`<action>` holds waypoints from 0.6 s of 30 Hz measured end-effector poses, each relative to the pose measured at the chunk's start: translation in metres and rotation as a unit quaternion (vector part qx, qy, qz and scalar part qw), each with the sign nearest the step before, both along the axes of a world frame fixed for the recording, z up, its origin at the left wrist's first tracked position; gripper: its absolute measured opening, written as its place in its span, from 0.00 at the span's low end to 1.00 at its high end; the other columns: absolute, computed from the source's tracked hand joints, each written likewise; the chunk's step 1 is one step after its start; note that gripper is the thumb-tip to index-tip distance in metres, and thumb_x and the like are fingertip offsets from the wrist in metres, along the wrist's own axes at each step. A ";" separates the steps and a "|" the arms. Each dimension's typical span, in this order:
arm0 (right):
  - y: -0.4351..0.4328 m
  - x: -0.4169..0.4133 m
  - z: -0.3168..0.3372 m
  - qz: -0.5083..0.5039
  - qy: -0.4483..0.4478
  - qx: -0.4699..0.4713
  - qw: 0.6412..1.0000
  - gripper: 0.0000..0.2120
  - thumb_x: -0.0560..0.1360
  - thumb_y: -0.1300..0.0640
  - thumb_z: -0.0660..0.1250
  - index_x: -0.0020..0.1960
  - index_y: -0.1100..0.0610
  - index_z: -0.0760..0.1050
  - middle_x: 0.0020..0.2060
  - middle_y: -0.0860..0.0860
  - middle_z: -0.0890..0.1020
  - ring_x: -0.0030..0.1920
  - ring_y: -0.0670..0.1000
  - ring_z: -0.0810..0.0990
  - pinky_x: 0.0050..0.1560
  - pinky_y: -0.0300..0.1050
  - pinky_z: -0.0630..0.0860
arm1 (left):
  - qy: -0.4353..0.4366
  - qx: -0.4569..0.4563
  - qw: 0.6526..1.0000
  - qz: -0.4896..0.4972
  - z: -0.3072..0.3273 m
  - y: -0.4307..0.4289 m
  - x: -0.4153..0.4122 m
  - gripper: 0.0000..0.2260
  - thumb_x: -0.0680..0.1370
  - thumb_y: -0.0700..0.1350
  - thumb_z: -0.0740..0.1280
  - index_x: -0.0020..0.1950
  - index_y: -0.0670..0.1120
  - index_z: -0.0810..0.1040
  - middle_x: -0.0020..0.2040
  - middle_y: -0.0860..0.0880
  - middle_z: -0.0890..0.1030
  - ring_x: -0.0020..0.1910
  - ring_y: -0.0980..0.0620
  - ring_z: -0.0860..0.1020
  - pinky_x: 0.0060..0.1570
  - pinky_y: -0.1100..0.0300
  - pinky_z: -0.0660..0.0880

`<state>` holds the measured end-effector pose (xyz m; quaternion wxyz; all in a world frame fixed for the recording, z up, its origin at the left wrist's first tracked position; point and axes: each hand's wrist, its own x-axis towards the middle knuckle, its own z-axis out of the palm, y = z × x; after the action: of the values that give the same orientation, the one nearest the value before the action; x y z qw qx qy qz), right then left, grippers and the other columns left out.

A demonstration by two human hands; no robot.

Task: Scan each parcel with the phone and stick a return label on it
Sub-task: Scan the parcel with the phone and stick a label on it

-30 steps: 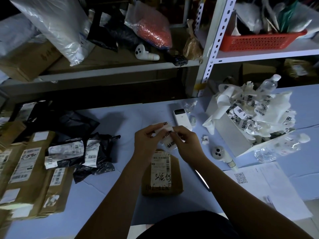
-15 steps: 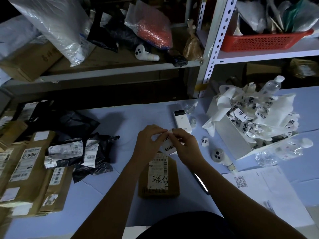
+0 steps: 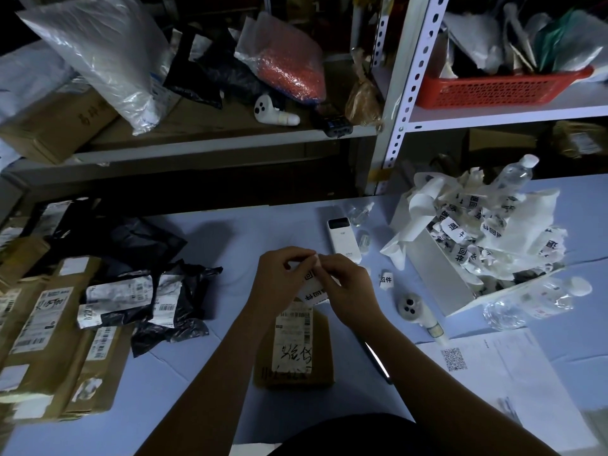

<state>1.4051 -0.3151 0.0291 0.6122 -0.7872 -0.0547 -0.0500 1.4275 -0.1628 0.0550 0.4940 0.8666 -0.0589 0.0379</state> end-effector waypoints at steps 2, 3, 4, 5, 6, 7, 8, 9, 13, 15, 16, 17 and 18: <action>-0.001 0.001 0.000 -0.008 -0.003 -0.009 1.000 0.08 0.82 0.57 0.67 0.52 0.54 0.85 0.46 0.47 0.84 0.48 0.43 0.82 0.47 0.32 0.76 | 0.010 0.006 1.000 -0.019 0.000 -0.001 0.000 0.08 0.80 0.44 0.70 0.56 0.45 0.86 0.50 0.51 0.86 0.46 0.60 0.82 0.43 0.73 0.74; -0.002 0.001 0.000 -0.012 -0.003 -0.014 1.000 0.07 0.81 0.57 0.67 0.51 0.52 0.85 0.46 0.47 0.84 0.48 0.43 0.82 0.47 0.33 0.76 | 0.017 0.008 0.999 -0.032 0.001 -0.001 0.000 0.08 0.80 0.45 0.70 0.56 0.45 0.86 0.50 0.51 0.86 0.46 0.60 0.82 0.44 0.73 0.74; -0.003 0.000 -0.001 -0.014 0.000 -0.016 1.000 0.07 0.81 0.58 0.67 0.50 0.51 0.84 0.45 0.47 0.84 0.47 0.43 0.82 0.47 0.33 0.76 | 0.022 0.011 0.999 -0.045 0.001 -0.001 0.000 0.08 0.80 0.45 0.69 0.56 0.46 0.86 0.50 0.51 0.85 0.46 0.60 0.82 0.45 0.72 0.74; -0.003 0.000 -0.003 -0.016 0.006 -0.015 1.000 0.07 0.81 0.59 0.67 0.49 0.50 0.83 0.45 0.47 0.83 0.47 0.43 0.82 0.47 0.33 0.76 | 0.024 0.018 0.998 -0.055 0.002 -0.001 0.001 0.07 0.81 0.45 0.69 0.55 0.46 0.86 0.50 0.51 0.85 0.47 0.60 0.82 0.45 0.72 0.75; -0.004 -0.001 -0.004 -0.018 0.012 -0.014 1.000 0.07 0.81 0.59 0.67 0.49 0.50 0.82 0.44 0.47 0.83 0.47 0.43 0.82 0.47 0.32 0.76 | 0.023 0.026 0.997 -0.062 0.002 -0.001 0.001 0.07 0.81 0.45 0.69 0.54 0.46 0.86 0.50 0.51 0.85 0.47 0.59 0.81 0.45 0.71 0.75; -0.004 -0.002 -0.005 -0.020 0.014 -0.011 1.000 0.07 0.81 0.59 0.67 0.49 0.51 0.82 0.44 0.47 0.83 0.47 0.43 0.81 0.47 0.32 0.75 | 0.021 0.031 0.997 -0.064 0.002 -0.001 0.001 0.07 0.81 0.44 0.68 0.54 0.46 0.86 0.49 0.51 0.85 0.46 0.59 0.81 0.45 0.71 0.75; -0.004 -0.002 -0.006 -0.023 0.014 -0.006 1.000 0.07 0.81 0.58 0.67 0.48 0.51 0.82 0.44 0.47 0.83 0.47 0.44 0.81 0.47 0.33 0.75 | 0.018 0.031 0.997 -0.061 0.002 -0.002 0.001 0.07 0.81 0.44 0.68 0.53 0.46 0.86 0.49 0.51 0.85 0.46 0.59 0.81 0.45 0.72 0.74; -0.004 -0.002 -0.005 -0.025 0.009 0.001 1.000 0.07 0.81 0.58 0.66 0.48 0.51 0.82 0.43 0.47 0.82 0.47 0.44 0.81 0.47 0.34 0.76 | 0.014 0.025 0.998 -0.055 0.002 -0.004 0.000 0.07 0.81 0.44 0.68 0.53 0.46 0.86 0.48 0.52 0.85 0.45 0.59 0.81 0.44 0.72 0.74; -0.006 0.001 -0.003 -0.014 -0.005 0.014 1.000 0.06 0.81 0.58 0.67 0.49 0.52 0.82 0.43 0.46 0.82 0.47 0.46 0.82 0.48 0.39 0.78 | 0.012 -0.011 1.000 -0.024 0.004 -0.007 -0.001 0.07 0.81 0.43 0.68 0.51 0.46 0.86 0.46 0.53 0.85 0.44 0.61 0.82 0.40 0.72 0.73; -0.005 -0.001 -0.004 -0.011 0.002 0.015 1.000 0.06 0.81 0.59 0.67 0.50 0.51 0.82 0.45 0.46 0.82 0.48 0.45 0.82 0.49 0.37 0.78 | 0.014 -0.009 1.000 -0.012 0.004 -0.007 -0.001 0.07 0.81 0.42 0.68 0.50 0.46 0.86 0.45 0.53 0.85 0.43 0.60 0.81 0.40 0.72 0.73; -0.005 -0.002 -0.004 -0.012 0.008 0.016 1.000 0.06 0.80 0.60 0.68 0.50 0.51 0.82 0.47 0.46 0.83 0.50 0.44 0.82 0.49 0.35 0.77 | 0.014 -0.007 1.000 -0.005 0.004 -0.007 0.000 0.07 0.81 0.42 0.67 0.49 0.45 0.86 0.44 0.53 0.85 0.43 0.60 0.81 0.40 0.72 0.73; -0.005 -0.003 -0.005 -0.014 0.013 0.019 1.000 0.07 0.80 0.60 0.68 0.51 0.50 0.82 0.48 0.45 0.83 0.50 0.43 0.82 0.50 0.34 0.77 | 0.015 -0.004 1.000 -0.003 0.004 -0.007 0.000 0.07 0.81 0.42 0.67 0.49 0.45 0.85 0.44 0.52 0.84 0.43 0.60 0.81 0.41 0.72 0.73; -0.005 -0.004 -0.005 -0.017 0.014 0.025 0.999 0.08 0.80 0.61 0.68 0.51 0.49 0.82 0.48 0.45 0.83 0.50 0.42 0.82 0.49 0.34 0.78 | 0.016 0.001 1.000 -0.010 0.005 -0.006 0.000 0.06 0.81 0.42 0.68 0.49 0.44 0.85 0.45 0.52 0.84 0.43 0.60 0.81 0.41 0.71 0.73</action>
<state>1.4015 -0.3204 0.0243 0.6316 -0.7731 -0.0312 -0.0506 1.4280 -0.1690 0.0596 0.4945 0.8669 -0.0600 0.0191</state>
